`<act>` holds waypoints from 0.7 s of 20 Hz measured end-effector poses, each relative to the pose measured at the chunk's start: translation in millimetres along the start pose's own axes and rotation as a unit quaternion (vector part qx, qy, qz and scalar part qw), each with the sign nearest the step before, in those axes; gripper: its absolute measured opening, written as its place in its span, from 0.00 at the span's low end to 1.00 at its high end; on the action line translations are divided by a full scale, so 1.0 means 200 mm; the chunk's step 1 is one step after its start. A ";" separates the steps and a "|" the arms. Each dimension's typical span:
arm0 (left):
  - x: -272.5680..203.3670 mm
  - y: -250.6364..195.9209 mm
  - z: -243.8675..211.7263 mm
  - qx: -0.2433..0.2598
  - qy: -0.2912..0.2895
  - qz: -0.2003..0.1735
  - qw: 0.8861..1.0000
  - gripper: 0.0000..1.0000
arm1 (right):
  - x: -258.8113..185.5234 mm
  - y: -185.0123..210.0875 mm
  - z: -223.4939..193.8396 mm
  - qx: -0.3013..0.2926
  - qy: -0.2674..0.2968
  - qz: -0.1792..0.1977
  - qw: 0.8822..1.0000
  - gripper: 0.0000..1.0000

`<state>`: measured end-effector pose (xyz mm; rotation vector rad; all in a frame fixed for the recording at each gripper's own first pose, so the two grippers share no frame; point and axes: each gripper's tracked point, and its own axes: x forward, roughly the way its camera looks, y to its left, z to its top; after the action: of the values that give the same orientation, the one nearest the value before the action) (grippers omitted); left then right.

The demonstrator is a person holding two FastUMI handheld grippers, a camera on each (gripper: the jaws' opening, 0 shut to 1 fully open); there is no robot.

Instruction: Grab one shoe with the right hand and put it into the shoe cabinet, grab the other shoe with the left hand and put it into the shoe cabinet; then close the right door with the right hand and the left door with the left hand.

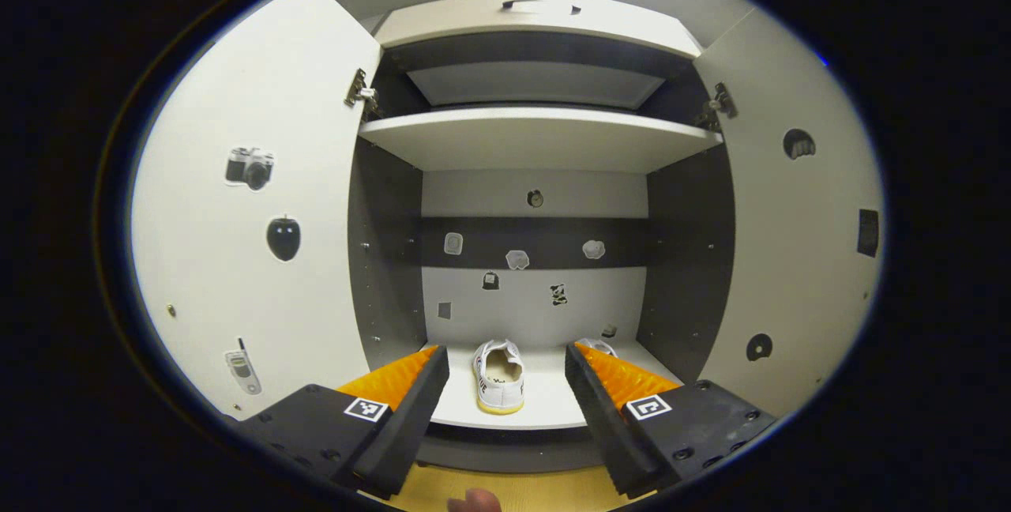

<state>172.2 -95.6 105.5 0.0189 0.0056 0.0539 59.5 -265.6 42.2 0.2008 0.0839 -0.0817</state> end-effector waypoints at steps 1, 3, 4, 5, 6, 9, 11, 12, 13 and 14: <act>-0.07 0.01 0.01 -0.002 -0.005 0.000 1.000 0.93 | 0.02 0.01 0.00 0.002 -0.001 0.002 1.000 0.98; -0.19 0.04 0.01 -0.007 -0.008 -0.001 1.000 0.93 | 0.06 0.03 0.01 0.005 0.000 0.006 1.000 0.98; -0.25 0.07 0.01 -0.009 -0.010 -0.001 1.000 0.93 | 0.07 0.05 0.01 0.006 -0.001 0.009 1.000 0.98; -0.30 0.10 0.01 -0.010 -0.013 0.001 1.000 0.93 | 0.08 0.07 0.01 0.007 -0.002 0.014 1.000 0.98; -0.34 0.13 0.02 -0.007 -0.018 0.003 1.000 0.93 | 0.07 0.07 0.02 0.003 -0.004 0.012 1.000 0.98; -0.47 0.23 -0.01 0.000 -0.023 0.005 1.000 0.93 | 0.07 0.09 0.01 -0.008 -0.013 0.005 1.000 0.98; -0.53 0.29 -0.04 0.001 -0.020 0.008 1.000 0.93 | 0.07 0.10 0.02 -0.012 -0.017 0.001 1.000 0.98; -0.56 0.33 -0.06 0.001 -0.016 0.008 1.000 0.93 | 0.07 0.10 0.02 -0.015 -0.019 -0.004 1.000 0.98; -0.58 0.36 -0.08 0.000 -0.013 0.009 1.000 0.93 | 0.06 0.11 0.02 -0.019 -0.021 -0.010 1.000 0.98; -0.59 0.39 -0.09 0.000 -0.011 0.009 1.000 0.93 | 0.06 0.11 0.02 -0.020 -0.024 -0.017 0.999 0.98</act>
<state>50.4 -23.0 89.0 0.0198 -0.0160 0.0708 74.0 -245.4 48.9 0.1568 0.0404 -0.1191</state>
